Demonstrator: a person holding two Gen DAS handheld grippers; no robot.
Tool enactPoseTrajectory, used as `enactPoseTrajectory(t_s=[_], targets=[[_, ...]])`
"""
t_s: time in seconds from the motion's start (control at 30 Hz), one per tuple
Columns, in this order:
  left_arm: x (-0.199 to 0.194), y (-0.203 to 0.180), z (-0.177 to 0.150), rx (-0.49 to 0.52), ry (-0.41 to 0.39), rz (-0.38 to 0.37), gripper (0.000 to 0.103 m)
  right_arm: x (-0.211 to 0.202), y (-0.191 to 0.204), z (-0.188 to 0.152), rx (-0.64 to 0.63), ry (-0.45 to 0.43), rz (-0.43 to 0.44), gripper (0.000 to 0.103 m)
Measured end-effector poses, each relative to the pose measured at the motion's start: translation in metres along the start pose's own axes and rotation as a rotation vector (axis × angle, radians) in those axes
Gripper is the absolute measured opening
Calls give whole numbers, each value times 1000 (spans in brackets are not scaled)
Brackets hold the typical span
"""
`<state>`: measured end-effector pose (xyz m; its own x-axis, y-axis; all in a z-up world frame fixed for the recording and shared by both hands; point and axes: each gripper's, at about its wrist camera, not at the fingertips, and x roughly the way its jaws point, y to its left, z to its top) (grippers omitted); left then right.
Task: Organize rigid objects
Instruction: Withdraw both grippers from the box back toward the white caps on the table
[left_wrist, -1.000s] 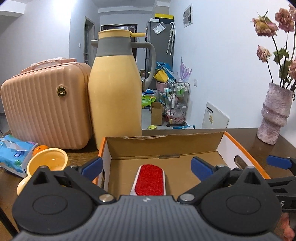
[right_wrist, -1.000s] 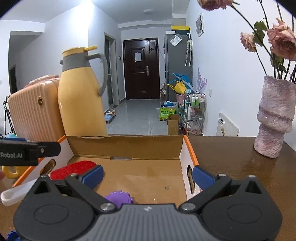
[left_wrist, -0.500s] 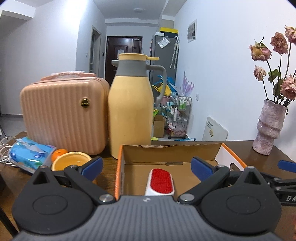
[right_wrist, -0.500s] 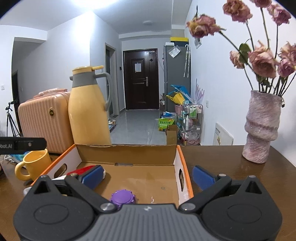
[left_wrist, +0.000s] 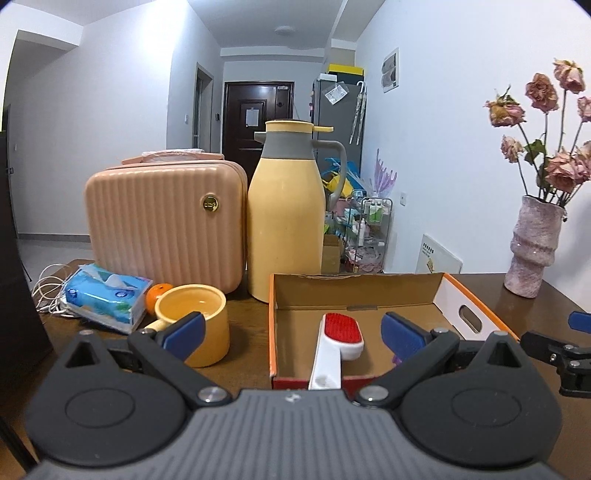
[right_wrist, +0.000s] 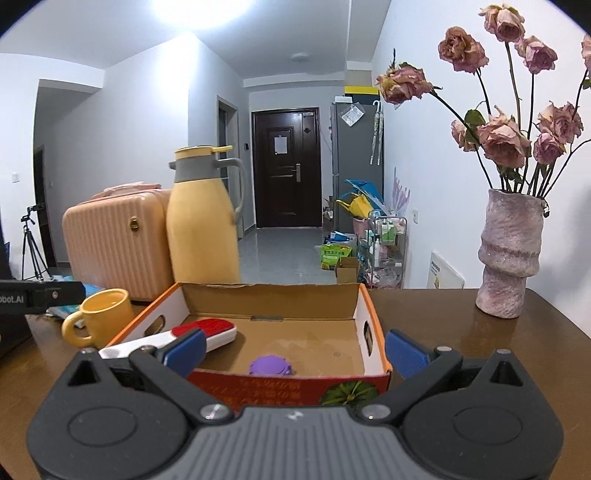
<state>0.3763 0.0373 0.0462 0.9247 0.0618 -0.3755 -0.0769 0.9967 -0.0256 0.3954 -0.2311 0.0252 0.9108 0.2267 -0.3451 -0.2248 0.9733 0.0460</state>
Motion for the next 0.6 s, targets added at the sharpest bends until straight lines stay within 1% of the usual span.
enactPoseTrajectory(t_s=[0.23, 0.3, 0.37, 0.6], targets=[[-44, 5, -22, 31, -22, -13, 103, -42, 13, -13, -11, -34, 23, 103], [-54, 6, -31, 29, -15, -3, 103, -56, 17, -18, -19, -41, 28, 103], [-61, 10, -38, 21, -3, -10, 103, -69, 20, -25, -22, -43, 38, 103], [-90, 14, -67, 20, 10, -27, 103, -95, 29, -59, -42, 13, 43, 103]])
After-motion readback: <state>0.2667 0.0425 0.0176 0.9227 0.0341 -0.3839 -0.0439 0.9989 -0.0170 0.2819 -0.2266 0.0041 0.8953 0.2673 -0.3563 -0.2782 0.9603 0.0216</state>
